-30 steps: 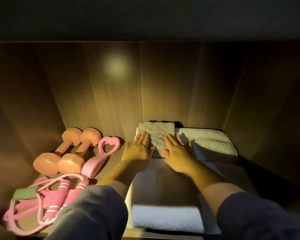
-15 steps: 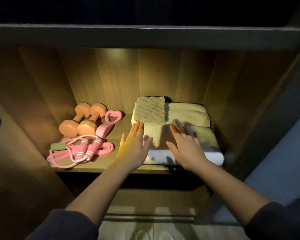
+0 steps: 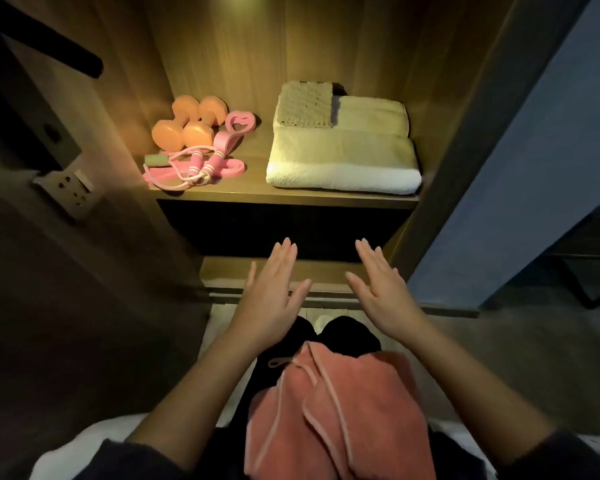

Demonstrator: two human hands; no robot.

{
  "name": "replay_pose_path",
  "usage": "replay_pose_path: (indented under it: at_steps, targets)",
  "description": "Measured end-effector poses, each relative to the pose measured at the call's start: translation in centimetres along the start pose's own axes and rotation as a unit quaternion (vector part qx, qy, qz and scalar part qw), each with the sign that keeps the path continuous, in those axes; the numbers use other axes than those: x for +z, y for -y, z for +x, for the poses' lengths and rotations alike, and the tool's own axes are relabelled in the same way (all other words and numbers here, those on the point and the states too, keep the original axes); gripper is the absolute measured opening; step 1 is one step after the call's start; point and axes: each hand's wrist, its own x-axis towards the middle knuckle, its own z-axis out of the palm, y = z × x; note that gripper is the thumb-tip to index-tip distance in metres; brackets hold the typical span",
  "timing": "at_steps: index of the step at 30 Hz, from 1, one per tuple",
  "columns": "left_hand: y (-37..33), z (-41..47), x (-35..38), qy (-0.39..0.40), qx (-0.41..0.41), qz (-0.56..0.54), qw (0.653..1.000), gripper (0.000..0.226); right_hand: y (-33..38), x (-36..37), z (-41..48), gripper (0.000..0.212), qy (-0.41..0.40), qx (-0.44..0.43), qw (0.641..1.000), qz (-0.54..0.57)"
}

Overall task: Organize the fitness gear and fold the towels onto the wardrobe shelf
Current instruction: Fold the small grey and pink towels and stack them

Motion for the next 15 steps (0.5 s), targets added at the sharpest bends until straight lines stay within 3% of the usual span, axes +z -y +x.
replay_pose_path:
  at_steps: [11,15]
  targets:
    - [0.1,-7.8,4.1,0.047,-0.061,-0.084,0.994,0.058,-0.5,4.4,-8.0,0.060,0.042,0.022,0.997,0.067]
    - [0.4,-8.5,4.9,0.094,-0.073,-0.111,0.987,0.049,-1.3,5.9,-8.8,0.044,0.079,0.036,0.994,0.060]
